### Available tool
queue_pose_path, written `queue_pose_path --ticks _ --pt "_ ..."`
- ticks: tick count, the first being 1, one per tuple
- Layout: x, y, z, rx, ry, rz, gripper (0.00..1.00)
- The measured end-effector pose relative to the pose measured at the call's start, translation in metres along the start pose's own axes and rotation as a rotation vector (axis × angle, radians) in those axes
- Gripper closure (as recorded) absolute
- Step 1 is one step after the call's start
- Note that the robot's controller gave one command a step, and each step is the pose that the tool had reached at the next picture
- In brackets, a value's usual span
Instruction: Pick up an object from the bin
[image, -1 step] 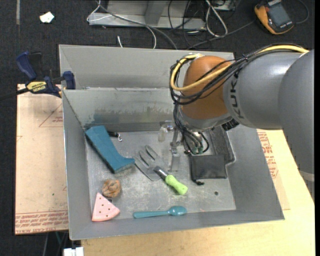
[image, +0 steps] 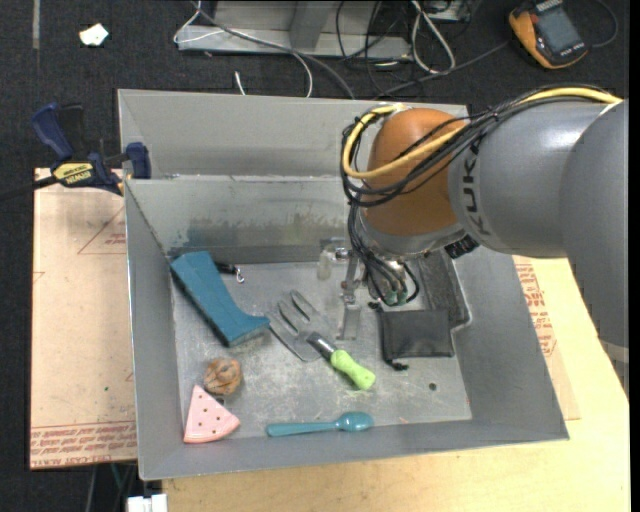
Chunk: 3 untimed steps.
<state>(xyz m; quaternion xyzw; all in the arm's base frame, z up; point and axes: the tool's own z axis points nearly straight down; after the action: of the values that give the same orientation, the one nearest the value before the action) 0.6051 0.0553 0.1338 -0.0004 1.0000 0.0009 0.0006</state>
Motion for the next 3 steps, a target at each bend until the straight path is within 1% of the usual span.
queue_pose_path --ticks 1,2,3 --pt "0.025 -0.031 0.014 -0.002 -0.002 -0.124 0.00" --pt "0.044 -0.044 0.023 0.000 0.000 -0.062 0.00" --pt "0.064 -0.091 -0.020 0.000 0.005 -0.053 0.00"
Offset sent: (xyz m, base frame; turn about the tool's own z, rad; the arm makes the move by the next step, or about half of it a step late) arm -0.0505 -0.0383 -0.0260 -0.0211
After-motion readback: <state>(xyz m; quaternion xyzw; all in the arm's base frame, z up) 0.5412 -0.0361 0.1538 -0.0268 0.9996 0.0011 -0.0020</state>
